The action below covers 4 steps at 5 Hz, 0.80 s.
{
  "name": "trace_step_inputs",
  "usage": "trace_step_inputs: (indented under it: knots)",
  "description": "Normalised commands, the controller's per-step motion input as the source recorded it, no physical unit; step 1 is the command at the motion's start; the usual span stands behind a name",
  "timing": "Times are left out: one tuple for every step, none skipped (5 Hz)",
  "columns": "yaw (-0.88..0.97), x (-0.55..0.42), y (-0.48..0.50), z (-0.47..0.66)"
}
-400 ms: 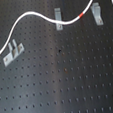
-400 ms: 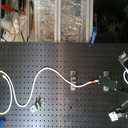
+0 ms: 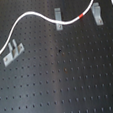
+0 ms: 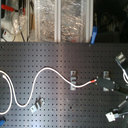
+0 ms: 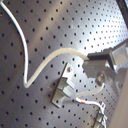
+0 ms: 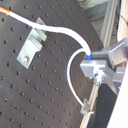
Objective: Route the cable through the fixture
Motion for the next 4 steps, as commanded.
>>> trace_step_inputs:
  knots:
    - [0.0, -0.276, -0.002, 0.11]
    - [0.05, -0.709, -0.166, 0.34]
    - [0.0, -0.056, 0.013, 0.0]
    - [0.0, -0.691, 0.117, 0.18]
